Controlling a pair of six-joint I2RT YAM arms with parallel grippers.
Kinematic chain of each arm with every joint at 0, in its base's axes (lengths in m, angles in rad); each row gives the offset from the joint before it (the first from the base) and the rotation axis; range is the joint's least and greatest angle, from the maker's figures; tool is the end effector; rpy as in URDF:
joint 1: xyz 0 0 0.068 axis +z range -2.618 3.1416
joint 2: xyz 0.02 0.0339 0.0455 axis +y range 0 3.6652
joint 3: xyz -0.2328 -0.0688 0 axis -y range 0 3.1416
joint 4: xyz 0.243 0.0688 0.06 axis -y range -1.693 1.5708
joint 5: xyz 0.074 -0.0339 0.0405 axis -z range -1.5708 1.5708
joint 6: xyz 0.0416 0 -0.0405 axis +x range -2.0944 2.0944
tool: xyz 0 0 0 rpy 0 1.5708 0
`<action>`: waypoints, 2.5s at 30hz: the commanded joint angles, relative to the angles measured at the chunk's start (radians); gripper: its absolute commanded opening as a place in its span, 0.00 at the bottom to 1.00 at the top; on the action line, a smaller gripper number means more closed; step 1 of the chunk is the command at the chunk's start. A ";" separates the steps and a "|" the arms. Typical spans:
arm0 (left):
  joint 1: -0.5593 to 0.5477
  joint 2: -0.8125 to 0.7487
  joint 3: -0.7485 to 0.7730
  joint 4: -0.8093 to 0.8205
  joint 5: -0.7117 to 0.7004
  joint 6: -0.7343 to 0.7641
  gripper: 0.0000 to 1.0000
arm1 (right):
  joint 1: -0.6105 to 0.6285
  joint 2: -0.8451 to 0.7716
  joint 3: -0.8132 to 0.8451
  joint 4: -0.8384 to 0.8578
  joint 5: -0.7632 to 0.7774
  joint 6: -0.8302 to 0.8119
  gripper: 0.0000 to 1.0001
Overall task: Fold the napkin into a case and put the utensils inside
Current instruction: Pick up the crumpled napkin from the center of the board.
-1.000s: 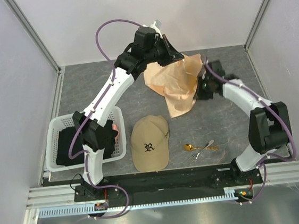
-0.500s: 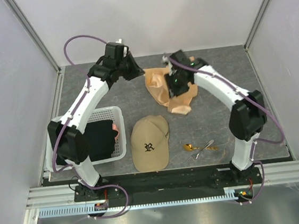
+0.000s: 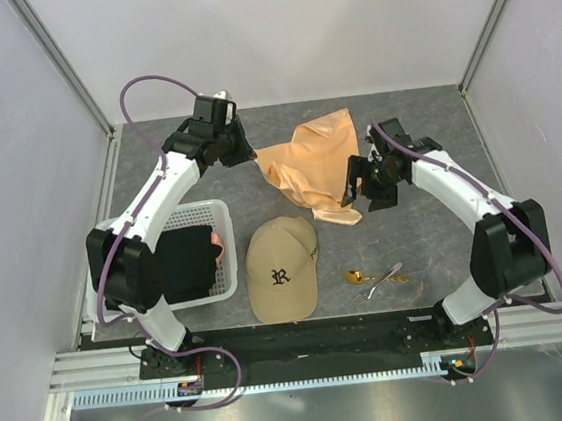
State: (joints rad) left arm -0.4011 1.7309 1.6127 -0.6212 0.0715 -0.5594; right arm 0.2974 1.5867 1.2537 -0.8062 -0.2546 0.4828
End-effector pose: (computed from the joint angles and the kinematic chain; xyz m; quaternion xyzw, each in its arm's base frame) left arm 0.3586 -0.1553 0.2964 -0.0579 0.9125 -0.2154 0.3428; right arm 0.3036 0.1040 0.2198 0.0626 0.9673 0.1955 0.1493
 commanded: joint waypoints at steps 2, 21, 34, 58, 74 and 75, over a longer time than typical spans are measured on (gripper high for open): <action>0.002 -0.028 0.013 0.017 0.001 0.052 0.02 | -0.078 -0.038 -0.128 0.160 -0.023 0.094 0.73; 0.015 -0.034 0.027 -0.002 0.070 -0.040 0.02 | -0.092 0.071 -0.251 0.420 -0.032 -0.208 0.48; 0.022 -0.039 0.030 -0.006 0.074 -0.053 0.02 | -0.092 0.131 -0.252 0.466 -0.109 -0.219 0.40; 0.096 -0.068 0.122 0.012 0.096 -0.163 0.02 | -0.075 -0.052 -0.118 0.214 0.217 -0.161 0.00; 0.127 -0.257 0.082 0.659 0.206 -0.241 0.02 | -0.078 -0.478 0.291 0.119 0.748 -0.367 0.00; 0.124 -0.301 0.057 0.690 0.214 -0.243 0.02 | -0.078 -0.511 0.308 0.140 0.790 -0.377 0.00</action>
State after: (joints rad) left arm -0.2718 1.5654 1.7065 -0.2115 0.2287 -0.7696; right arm 0.2203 1.1511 1.4754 -0.7120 0.3511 0.2047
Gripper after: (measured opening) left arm 0.034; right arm 0.012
